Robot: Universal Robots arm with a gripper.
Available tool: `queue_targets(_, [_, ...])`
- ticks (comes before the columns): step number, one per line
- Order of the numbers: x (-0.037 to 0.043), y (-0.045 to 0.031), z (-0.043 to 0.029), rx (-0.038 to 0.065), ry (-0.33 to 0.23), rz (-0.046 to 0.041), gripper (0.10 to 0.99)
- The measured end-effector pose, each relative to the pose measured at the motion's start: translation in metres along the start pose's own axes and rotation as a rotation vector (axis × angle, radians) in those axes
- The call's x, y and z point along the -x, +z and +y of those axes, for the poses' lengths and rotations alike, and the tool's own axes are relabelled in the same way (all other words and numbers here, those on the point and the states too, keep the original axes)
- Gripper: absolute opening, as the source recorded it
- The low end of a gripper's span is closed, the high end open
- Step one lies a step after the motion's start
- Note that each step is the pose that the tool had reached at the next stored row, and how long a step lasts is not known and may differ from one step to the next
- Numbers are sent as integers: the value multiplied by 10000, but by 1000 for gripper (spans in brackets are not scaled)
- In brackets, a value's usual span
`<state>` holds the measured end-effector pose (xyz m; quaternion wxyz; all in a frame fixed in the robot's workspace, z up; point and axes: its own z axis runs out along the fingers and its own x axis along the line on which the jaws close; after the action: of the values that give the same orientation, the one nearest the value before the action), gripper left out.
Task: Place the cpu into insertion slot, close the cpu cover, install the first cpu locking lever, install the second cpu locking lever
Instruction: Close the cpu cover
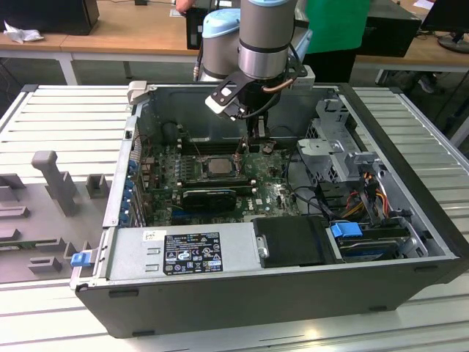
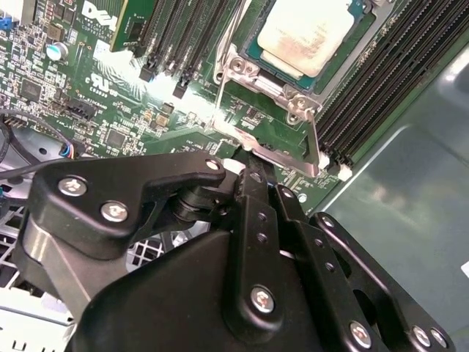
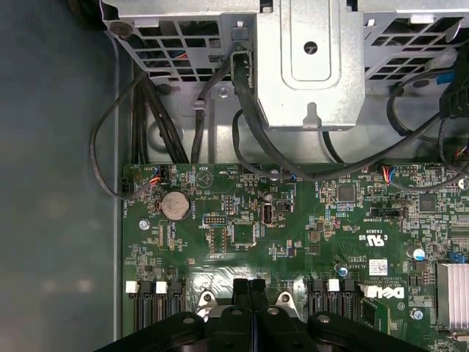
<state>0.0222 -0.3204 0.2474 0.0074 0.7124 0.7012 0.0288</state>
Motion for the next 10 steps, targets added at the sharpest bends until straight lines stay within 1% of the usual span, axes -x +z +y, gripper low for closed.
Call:
queue_targets(8, [0, -1, -14, 0, 1, 0, 106])
queue_targets(10, [1, -2, -37, 0, 0, 0, 106])
